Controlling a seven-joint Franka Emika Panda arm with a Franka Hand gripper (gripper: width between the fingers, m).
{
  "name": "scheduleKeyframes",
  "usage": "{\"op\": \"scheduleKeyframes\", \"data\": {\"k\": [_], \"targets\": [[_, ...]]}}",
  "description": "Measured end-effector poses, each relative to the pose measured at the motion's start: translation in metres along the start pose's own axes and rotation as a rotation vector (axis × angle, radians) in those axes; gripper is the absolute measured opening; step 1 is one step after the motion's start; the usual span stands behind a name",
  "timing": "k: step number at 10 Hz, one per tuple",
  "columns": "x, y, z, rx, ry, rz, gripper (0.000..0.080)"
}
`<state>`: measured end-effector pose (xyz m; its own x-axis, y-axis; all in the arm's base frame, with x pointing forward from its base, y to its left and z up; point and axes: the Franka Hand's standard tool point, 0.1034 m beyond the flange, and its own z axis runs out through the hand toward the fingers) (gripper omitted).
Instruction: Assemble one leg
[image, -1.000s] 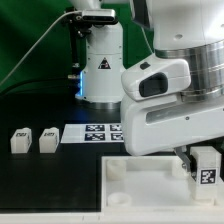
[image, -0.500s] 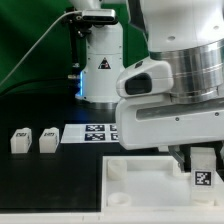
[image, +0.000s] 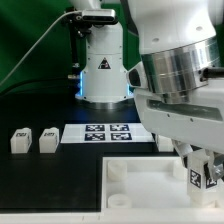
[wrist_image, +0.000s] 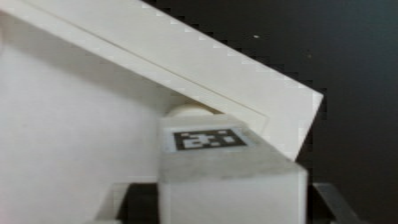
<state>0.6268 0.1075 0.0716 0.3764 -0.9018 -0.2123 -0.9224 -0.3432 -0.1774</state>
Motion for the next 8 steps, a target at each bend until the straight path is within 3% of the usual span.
{"op": "scheduleKeyframes", "data": {"k": [2, 3, 4, 5, 6, 7, 8], "targets": [[-0.0024, 0.0010, 0.0016, 0.015, -0.017, 0.224, 0.0303], [-0.0029, 0.0010, 0.0018, 0.015, -0.017, 0.193, 0.0302], [-0.0029, 0.0011, 0.0020, 0.015, -0.017, 0.142, 0.0392], [-0.0032, 0.0023, 0.0026, 0.006, -0.014, 0.057, 0.0392], [-0.0037, 0.0031, 0.0026, -0.011, -0.013, -0.144, 0.0531], [-0.0036, 0.0013, 0.0013, -0.016, -0.011, -0.289, 0.0621], [-0.0031, 0.0017, 0.0017, -0.015, -0.010, -0.339, 0.0621]]}}
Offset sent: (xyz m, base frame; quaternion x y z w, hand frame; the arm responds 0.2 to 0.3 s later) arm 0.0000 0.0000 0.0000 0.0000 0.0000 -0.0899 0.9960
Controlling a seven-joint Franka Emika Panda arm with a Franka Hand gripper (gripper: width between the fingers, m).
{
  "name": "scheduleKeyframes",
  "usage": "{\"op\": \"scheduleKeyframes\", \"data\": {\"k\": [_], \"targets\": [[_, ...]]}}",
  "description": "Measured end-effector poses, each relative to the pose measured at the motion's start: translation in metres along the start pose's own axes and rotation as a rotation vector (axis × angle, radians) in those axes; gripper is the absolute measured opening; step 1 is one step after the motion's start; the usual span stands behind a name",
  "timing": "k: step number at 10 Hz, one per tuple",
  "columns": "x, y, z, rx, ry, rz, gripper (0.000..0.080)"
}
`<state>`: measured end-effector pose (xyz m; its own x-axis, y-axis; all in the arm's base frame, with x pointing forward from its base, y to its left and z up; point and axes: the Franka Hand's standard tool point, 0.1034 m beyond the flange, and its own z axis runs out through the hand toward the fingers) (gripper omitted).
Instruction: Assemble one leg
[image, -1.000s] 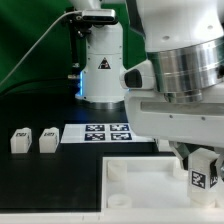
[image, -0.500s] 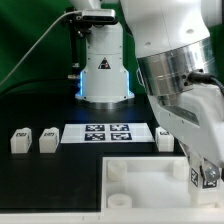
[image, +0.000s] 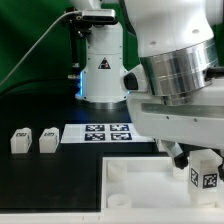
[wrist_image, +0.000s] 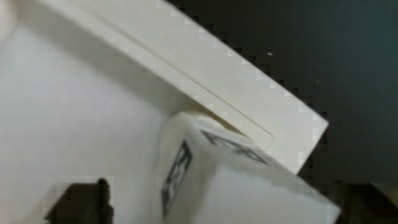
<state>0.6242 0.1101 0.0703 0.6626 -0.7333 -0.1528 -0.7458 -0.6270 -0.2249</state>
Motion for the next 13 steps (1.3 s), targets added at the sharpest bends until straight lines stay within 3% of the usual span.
{"op": "scheduleKeyframes", "data": {"k": [2, 3, 4, 6, 8, 10, 13], "targets": [[0.000, 0.000, 0.000, -0.001, 0.000, -0.189, 0.0644], [0.000, 0.000, 0.000, -0.021, 0.012, -0.374, 0.0648], [0.000, -0.002, -0.004, -0.057, 0.033, -0.623, 0.0649], [0.003, -0.010, -0.011, -0.095, 0.041, -0.951, 0.0649], [0.003, -0.010, -0.010, -0.096, 0.039, -1.004, 0.0649], [0.003, -0.010, -0.010, -0.096, 0.039, -1.003, 0.0353], [0.005, -0.009, -0.010, -0.082, 0.051, -0.717, 0.0297]]}}
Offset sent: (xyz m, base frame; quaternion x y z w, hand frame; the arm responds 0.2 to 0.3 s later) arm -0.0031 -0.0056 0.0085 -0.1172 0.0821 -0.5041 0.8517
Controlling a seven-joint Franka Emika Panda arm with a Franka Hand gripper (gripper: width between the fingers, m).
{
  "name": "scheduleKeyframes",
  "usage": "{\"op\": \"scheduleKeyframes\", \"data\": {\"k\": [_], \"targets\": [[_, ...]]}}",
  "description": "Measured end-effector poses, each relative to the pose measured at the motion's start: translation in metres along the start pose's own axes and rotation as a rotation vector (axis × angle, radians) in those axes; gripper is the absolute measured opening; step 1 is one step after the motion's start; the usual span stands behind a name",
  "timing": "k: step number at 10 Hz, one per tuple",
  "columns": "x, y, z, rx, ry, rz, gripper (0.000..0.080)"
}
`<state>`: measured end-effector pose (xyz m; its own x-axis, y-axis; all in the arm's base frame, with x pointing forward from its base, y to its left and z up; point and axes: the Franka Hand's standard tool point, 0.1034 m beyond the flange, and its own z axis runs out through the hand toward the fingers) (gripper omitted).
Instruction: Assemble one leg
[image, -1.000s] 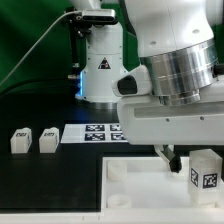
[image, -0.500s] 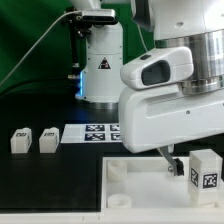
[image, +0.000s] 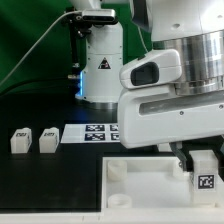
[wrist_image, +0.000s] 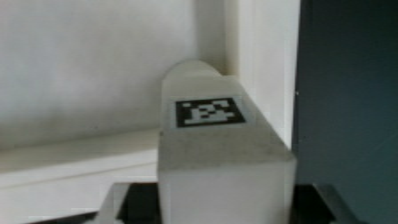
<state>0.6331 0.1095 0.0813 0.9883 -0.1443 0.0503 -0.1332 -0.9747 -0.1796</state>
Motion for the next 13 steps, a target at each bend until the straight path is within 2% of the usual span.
{"op": "scheduleKeyframes", "data": {"k": [3, 4, 6, 8, 11, 12, 13], "targets": [[0.001, 0.008, 0.000, 0.008, 0.014, 0.620, 0.0298], [0.000, 0.009, 0.000, 0.021, 0.000, 0.796, 0.0298], [-0.004, 0.007, 0.000, 0.014, -0.020, 1.091, 0.0300], [-0.008, -0.002, 0.001, 0.011, -0.056, 1.300, 0.0300], [-0.009, -0.003, 0.002, 0.011, -0.061, 1.256, 0.0309], [-0.009, -0.003, 0.002, 0.008, -0.059, 1.225, 0.0516], [-0.013, -0.003, 0.005, 0.000, -0.055, 1.081, 0.0516]]}}
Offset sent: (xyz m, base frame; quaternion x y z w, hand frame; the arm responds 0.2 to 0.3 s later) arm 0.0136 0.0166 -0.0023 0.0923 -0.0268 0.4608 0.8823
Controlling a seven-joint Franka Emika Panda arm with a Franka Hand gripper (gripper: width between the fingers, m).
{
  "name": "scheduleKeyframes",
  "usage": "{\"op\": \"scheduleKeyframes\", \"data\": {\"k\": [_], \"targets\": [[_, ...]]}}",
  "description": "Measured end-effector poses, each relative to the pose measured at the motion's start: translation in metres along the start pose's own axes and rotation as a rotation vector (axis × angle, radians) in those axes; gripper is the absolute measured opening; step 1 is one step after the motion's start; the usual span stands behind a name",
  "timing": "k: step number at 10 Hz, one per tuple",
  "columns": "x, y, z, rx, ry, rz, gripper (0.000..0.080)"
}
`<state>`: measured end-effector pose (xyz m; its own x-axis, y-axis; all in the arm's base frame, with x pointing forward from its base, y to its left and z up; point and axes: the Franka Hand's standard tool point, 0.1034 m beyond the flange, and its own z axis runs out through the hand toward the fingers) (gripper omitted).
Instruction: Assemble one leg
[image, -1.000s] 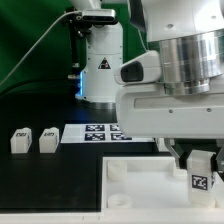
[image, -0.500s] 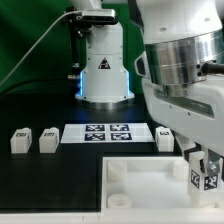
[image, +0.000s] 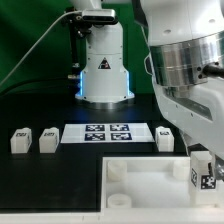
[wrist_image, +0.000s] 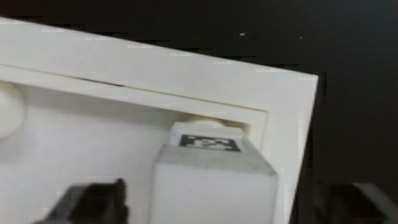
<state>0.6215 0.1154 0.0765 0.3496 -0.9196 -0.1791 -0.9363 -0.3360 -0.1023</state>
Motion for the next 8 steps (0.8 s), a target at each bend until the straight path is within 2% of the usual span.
{"op": "scheduleKeyframes", "data": {"k": [1, 4, 5, 6, 7, 8], "targets": [[0.0000, 0.0007, 0.0008, -0.011, 0.015, -0.237, 0.0621], [-0.0002, 0.0009, 0.0012, -0.018, 0.018, -0.540, 0.0648], [-0.0001, 0.0021, 0.0013, -0.034, 0.019, -0.693, 0.0648], [0.0009, 0.0050, 0.0004, -0.097, 0.025, -0.939, 0.0649], [0.0041, 0.0007, -0.0026, -0.112, 0.018, -1.192, 0.0649], [0.0045, 0.0004, -0.0029, -0.112, 0.013, -1.295, 0.0649]]}}
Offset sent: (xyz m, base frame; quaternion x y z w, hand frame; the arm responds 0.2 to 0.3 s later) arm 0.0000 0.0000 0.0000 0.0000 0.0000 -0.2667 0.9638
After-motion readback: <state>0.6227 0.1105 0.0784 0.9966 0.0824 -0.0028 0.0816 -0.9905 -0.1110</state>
